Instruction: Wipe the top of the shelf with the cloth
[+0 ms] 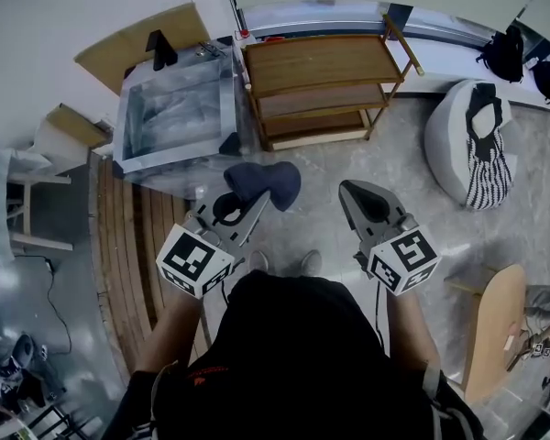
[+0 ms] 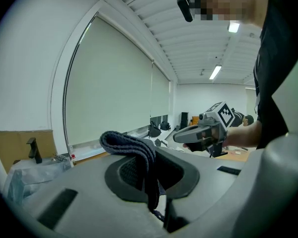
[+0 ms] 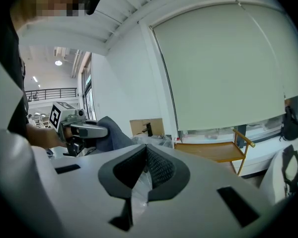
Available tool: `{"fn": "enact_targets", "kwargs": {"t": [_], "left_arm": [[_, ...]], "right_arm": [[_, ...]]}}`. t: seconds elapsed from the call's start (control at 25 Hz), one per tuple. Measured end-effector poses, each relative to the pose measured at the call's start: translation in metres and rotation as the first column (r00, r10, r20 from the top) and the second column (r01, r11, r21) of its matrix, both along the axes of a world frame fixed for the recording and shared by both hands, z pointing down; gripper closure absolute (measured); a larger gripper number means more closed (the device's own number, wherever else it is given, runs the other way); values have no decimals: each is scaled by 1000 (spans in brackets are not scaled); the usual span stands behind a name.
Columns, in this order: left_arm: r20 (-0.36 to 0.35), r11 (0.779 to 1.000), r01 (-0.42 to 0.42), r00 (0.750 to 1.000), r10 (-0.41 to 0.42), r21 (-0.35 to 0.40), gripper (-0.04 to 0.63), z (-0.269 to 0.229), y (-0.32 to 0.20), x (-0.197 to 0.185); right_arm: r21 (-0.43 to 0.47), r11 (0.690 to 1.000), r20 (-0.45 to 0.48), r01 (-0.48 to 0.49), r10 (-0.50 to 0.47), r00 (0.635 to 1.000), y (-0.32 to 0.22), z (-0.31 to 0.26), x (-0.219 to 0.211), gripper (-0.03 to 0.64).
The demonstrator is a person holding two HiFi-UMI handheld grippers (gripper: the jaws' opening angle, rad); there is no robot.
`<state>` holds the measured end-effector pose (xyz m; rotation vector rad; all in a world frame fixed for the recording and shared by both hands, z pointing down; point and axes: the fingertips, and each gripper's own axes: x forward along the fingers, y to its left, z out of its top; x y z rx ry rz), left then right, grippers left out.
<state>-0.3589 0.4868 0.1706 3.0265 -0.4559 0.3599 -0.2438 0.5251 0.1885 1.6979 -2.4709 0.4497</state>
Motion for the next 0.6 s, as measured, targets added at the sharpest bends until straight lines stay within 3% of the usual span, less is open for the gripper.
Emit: {"fn": "enact_targets", "kwargs": {"t": [0.6], "left_arm": [[-11,1000,27,1000,-27,1,560,3,-3,51]], "right_arm": [[-10,1000,-3,0,0,1000,13,5,60,612]]}}
